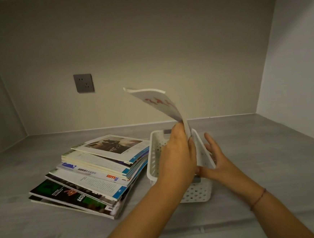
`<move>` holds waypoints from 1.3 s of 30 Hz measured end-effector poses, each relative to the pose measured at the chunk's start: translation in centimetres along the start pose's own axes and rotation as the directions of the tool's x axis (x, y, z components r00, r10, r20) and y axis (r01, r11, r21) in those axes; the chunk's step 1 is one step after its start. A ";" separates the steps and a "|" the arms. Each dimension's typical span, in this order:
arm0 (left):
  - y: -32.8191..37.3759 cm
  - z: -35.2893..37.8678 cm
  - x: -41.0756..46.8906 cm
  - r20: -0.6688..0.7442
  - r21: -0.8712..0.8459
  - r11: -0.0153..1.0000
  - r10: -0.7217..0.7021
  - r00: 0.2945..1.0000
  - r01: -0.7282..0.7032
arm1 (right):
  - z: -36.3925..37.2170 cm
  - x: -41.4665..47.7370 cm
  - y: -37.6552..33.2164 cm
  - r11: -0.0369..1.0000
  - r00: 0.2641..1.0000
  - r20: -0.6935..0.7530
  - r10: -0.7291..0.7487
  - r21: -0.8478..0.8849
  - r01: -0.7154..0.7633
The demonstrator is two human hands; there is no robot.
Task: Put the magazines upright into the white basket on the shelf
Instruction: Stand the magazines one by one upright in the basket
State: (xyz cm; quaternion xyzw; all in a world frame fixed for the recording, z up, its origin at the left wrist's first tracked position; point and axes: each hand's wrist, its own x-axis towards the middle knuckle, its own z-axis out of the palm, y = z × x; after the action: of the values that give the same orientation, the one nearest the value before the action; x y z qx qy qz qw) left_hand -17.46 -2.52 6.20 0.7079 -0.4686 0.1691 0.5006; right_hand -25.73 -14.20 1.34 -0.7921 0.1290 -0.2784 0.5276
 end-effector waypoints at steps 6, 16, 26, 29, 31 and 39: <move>0.7 -0.5 0.2 -0.021 0.011 1.000 -0.029 0.999 0.029 | -0.2 0.2 0.4 1.000 1.000 -0.009 0.004 -0.030 -0.004; -1.2 2.2 -0.5 0.224 -0.250 0.945 -0.154 0.962 0.210 | -0.2 -0.1 -0.2 0.999 0.997 0.068 -0.048 0.000 0.048; -4.6 -0.6 2.0 0.522 -0.119 0.966 -0.138 0.842 0.232 | 0.6 1.0 0.7 0.993 0.979 -0.164 -0.118 0.002 0.120; -8.1 -2.0 2.1 0.245 0.323 0.932 -0.249 0.937 0.163 | 0.8 1.0 1.1 0.996 0.973 -0.210 -0.093 -0.024 0.090; -9.5 -2.5 1.9 0.286 0.178 0.880 -0.474 0.833 0.441 | 1.1 1.0 1.1 0.995 0.970 -0.220 -0.100 -0.029 0.096; -9.2 -0.4 0.7 0.433 -0.285 0.569 -0.641 0.633 0.771 | 1.2 0.8 0.3 0.996 0.900 -0.434 0.038 -0.061 -0.071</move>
State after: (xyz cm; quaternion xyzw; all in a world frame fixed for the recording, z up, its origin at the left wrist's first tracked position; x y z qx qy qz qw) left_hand -9.33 -1.98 1.81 0.7178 -0.2337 -0.2621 0.6012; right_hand -24.36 -13.82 0.98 -0.7261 0.2753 -0.4271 0.4633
